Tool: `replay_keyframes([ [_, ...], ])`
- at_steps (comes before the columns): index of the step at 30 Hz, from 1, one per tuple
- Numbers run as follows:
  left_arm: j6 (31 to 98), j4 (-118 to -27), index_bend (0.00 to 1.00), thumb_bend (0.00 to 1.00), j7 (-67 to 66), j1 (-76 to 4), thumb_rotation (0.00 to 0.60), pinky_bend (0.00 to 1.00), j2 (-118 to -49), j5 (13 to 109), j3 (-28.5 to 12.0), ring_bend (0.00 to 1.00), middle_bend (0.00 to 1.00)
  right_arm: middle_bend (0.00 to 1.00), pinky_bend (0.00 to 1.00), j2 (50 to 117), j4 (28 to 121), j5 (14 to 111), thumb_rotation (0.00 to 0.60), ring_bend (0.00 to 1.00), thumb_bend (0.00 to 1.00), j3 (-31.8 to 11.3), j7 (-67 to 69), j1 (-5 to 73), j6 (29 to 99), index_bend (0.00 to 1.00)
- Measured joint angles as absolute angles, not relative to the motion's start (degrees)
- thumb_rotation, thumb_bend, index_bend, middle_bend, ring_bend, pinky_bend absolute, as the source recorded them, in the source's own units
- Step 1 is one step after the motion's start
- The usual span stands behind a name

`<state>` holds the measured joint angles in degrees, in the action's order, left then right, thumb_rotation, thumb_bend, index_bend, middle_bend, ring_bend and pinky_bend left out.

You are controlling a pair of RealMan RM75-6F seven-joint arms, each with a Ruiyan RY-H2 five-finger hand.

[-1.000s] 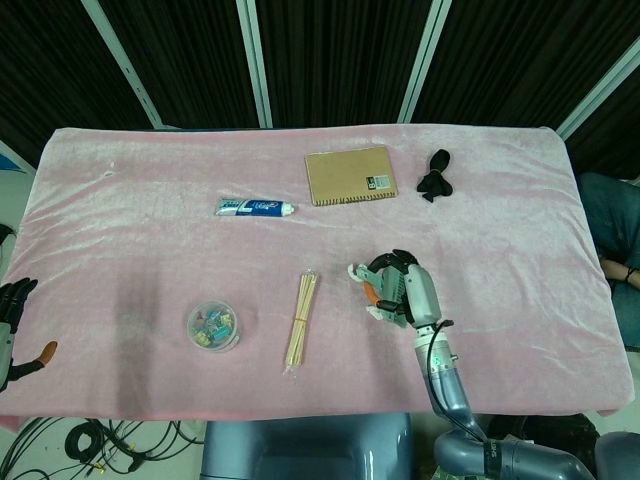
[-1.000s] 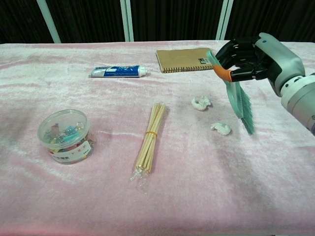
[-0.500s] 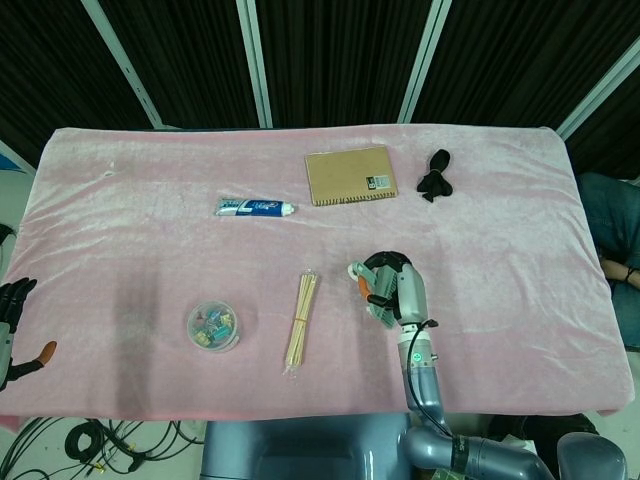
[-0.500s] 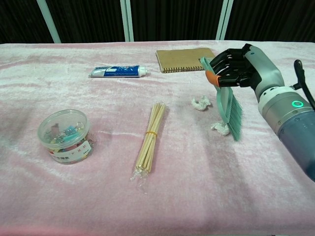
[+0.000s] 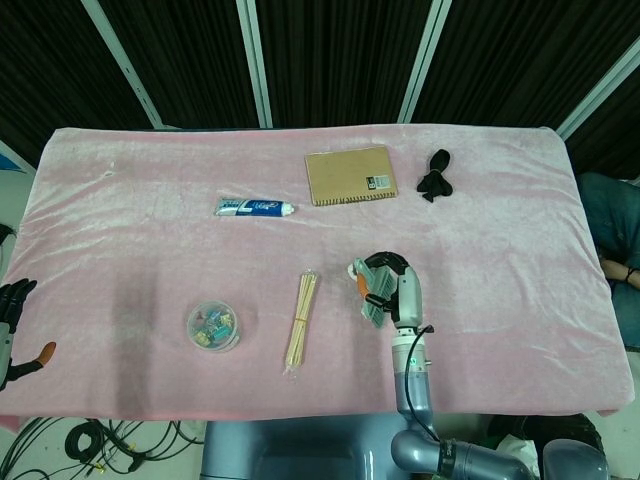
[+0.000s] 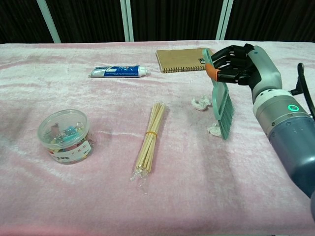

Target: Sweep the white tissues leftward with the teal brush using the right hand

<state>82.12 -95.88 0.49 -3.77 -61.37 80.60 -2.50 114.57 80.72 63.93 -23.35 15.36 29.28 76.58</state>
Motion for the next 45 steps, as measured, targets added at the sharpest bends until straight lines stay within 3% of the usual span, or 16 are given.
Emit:
replay_keyframes([
  [11,81.59,-95.89,0.09,0.28,0.59,-3.92,0.600,0.00,-61.13,80.34,-2.47,0.00,0.05,0.68,0.18,116.08,83.89,62.25,0.600,0.40,0.45,-26.44,19.47,29.17,74.96,0.82],
  [21,81.30,-96.12,0.10,0.28,0.56,-3.98,0.600,0.00,-60.99,80.17,-2.41,0.00,0.05,0.68,0.19,107.17,94.21,62.26,0.600,0.40,0.45,-29.14,29.55,27.71,66.23,0.82],
  [30,81.52,-96.28,0.10,0.28,0.46,-3.87,0.600,0.00,-60.98,80.26,-2.35,0.00,0.05,0.69,0.19,101.45,94.22,62.12,0.600,0.40,0.45,-30.31,27.22,26.83,65.24,0.82],
  [35,81.49,-96.40,0.10,0.28,0.45,-3.86,0.600,0.00,-60.96,80.28,-2.31,0.00,0.05,0.70,0.19,98.13,89.33,64.57,0.600,0.40,0.45,-28.75,23.38,27.19,64.42,0.83],
  [45,81.12,-96.72,0.10,0.28,0.22,-3.98,0.600,0.00,-60.89,80.10,-2.24,0.00,0.05,0.72,0.18,89.14,78.65,71.68,0.600,0.40,0.45,-20.39,7.94,28.46,61.00,0.84],
])
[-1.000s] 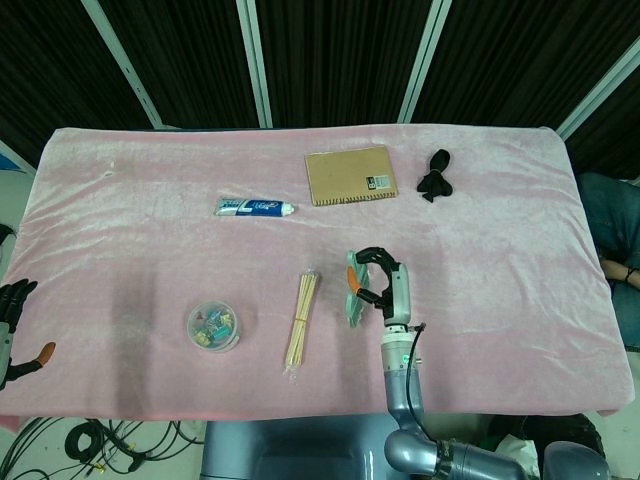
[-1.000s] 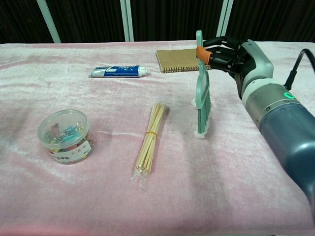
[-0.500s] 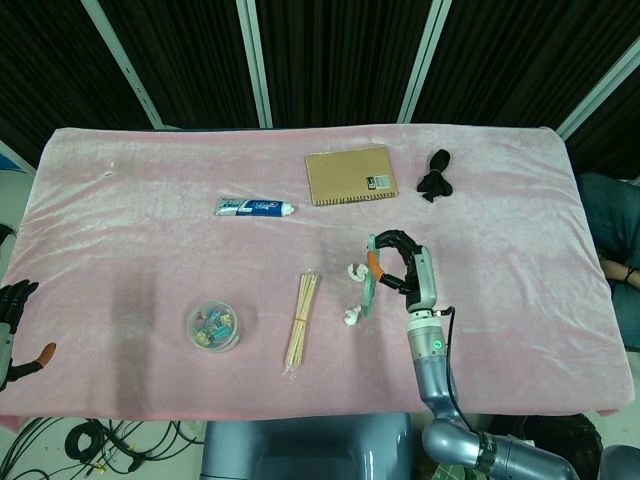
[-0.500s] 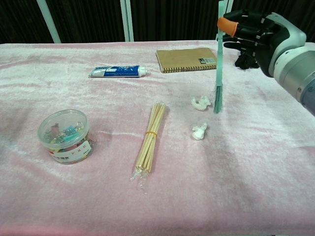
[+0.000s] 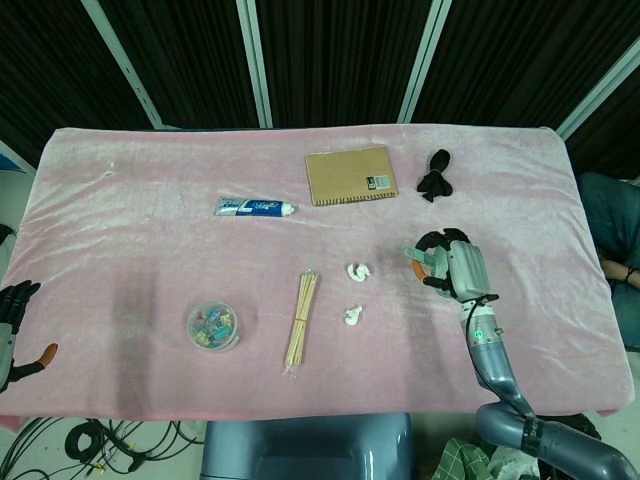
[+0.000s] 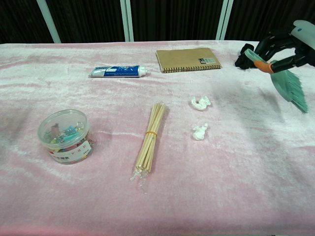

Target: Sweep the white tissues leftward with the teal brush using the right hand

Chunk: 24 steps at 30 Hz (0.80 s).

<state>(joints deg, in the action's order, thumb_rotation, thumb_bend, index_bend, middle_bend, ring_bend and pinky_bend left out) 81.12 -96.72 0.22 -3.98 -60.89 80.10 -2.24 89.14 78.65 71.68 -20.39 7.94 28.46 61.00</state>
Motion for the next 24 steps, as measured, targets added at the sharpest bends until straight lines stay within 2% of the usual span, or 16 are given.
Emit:
replay_keyframes([
  [9,81.01,-96.89,0.09,0.28,-0.07,-3.99,0.600,0.00,-60.83,79.91,-2.23,0.00,0.05,0.71,0.17,82.76,78.95,73.13,0.600,0.40,0.45,-14.83,4.03,30.20,52.61,0.84],
  [18,80.67,-97.00,0.09,0.28,0.01,-4.07,0.600,0.00,-60.69,79.64,-2.23,0.00,0.05,0.68,0.17,86.43,73.14,74.47,0.600,0.40,0.43,-12.16,3.20,32.16,51.18,0.84],
  [24,80.52,-97.06,0.09,0.28,0.00,-4.13,0.600,0.00,-60.60,79.63,-2.19,0.00,0.05,0.61,0.15,87.76,71.10,74.28,0.600,0.35,0.33,-11.09,2.13,32.88,50.83,0.82],
])
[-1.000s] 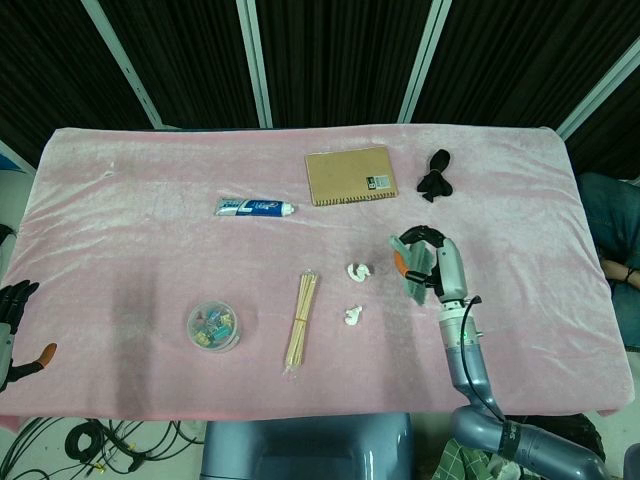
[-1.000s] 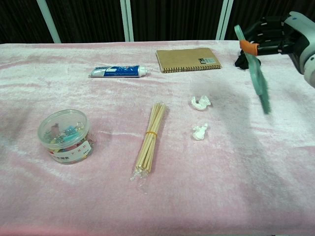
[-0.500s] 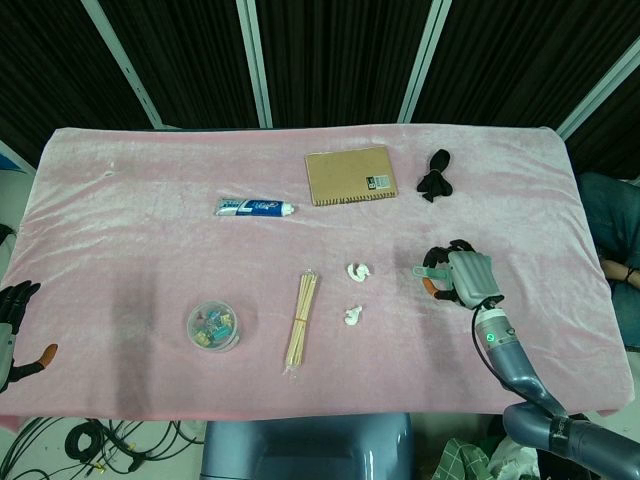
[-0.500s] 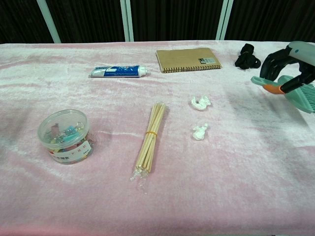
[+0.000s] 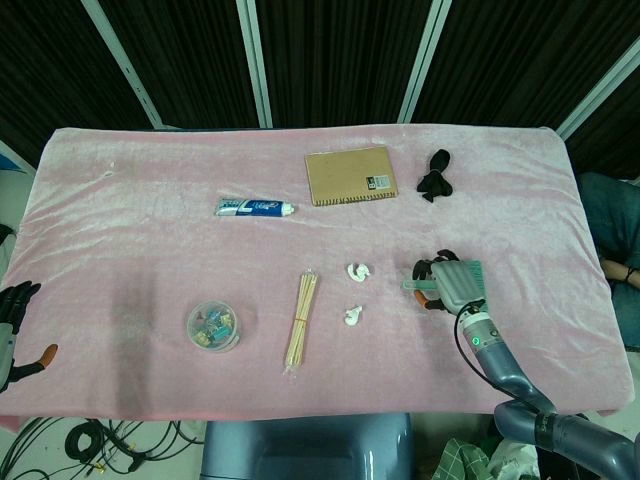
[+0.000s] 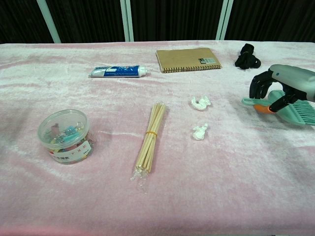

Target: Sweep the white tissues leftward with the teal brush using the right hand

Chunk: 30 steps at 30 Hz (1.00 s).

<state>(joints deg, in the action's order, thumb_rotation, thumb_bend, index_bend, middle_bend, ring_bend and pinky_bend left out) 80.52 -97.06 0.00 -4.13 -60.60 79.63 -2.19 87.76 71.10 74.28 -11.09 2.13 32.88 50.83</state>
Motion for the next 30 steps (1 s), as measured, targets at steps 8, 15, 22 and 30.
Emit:
replay_keyframes([
  [8,80.23,-97.28,0.09,0.28,-0.24,-4.17,0.600,0.00,-60.49,79.22,-2.17,0.00,0.05,0.33,0.12,86.60,72.09,69.60,0.600,0.21,0.07,-10.40,-2.23,33.79,46.82,0.48],
  [15,80.34,-97.47,0.09,0.28,-0.66,-4.12,0.600,0.00,-60.46,79.01,-2.21,0.00,0.05,0.11,0.12,84.96,75.56,62.70,0.600,0.14,0.00,-10.65,-7.22,34.42,44.90,0.26],
  [22,80.44,-97.37,0.09,0.28,-0.72,-4.10,0.600,0.00,-60.55,79.00,-2.25,0.00,0.05,0.10,0.12,82.38,80.12,60.66,0.600,0.13,0.00,-12.05,-7.31,33.79,47.56,0.20],
  [30,81.42,-97.02,0.08,0.28,-1.15,-3.96,0.600,0.00,-60.90,79.40,-2.44,0.00,0.05,0.10,0.12,77.84,84.60,66.62,0.600,0.13,0.00,-11.55,-4.76,27.80,60.86,0.20],
])
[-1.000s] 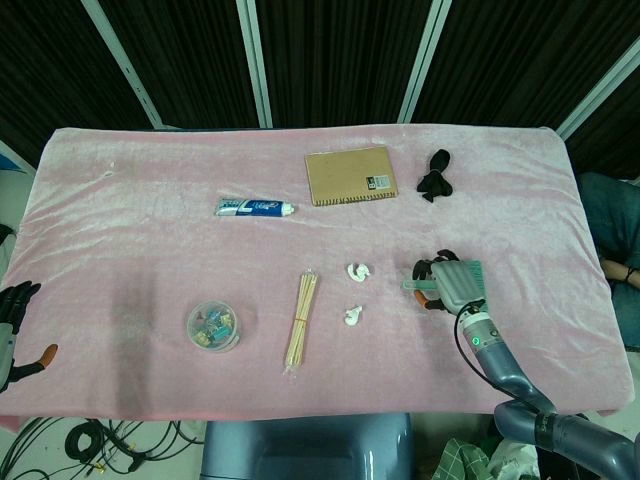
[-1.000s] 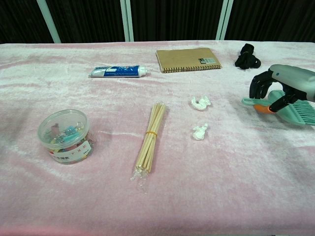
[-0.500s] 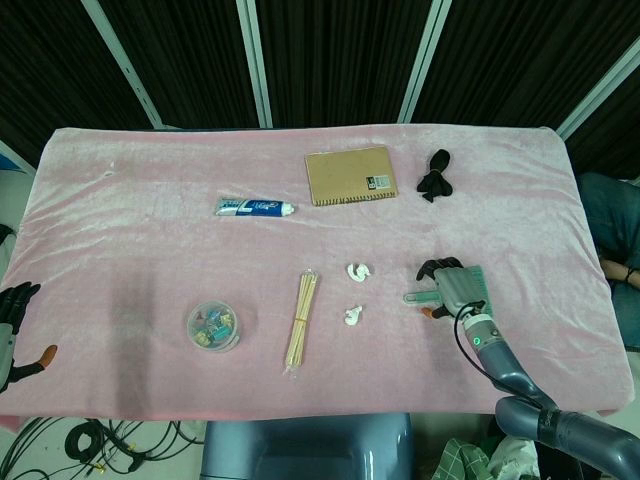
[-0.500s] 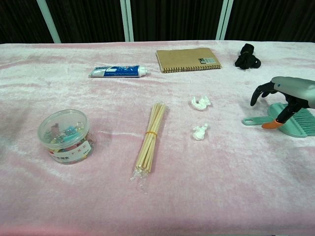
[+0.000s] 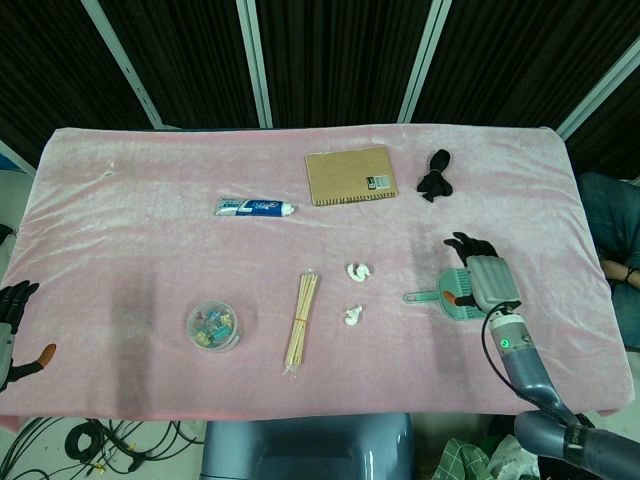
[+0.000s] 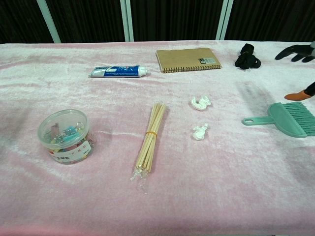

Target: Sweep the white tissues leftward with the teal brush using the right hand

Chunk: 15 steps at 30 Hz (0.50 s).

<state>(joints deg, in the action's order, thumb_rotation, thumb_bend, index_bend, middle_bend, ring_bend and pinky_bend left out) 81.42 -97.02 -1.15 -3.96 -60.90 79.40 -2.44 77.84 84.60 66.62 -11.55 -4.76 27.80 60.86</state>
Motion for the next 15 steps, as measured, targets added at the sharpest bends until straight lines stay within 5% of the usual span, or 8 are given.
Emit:
replay_keyframes([
  [9,83.67,-96.66,0.08,0.28,-0.61,-3.33,0.600,0.00,-61.68,81.47,-2.32,0.00,0.05,0.10,0.12,75.87,83.29,83.44,0.600,0.13,0.02,-1.33,-1.76,13.74,81.96,0.19],
  [15,83.77,-96.58,0.08,0.28,-0.97,-3.19,0.600,0.00,-61.60,81.84,-2.06,0.00,0.05,0.10,0.12,76.22,81.82,87.04,0.600,0.12,0.02,1.36,-3.11,10.46,85.48,0.17],
])
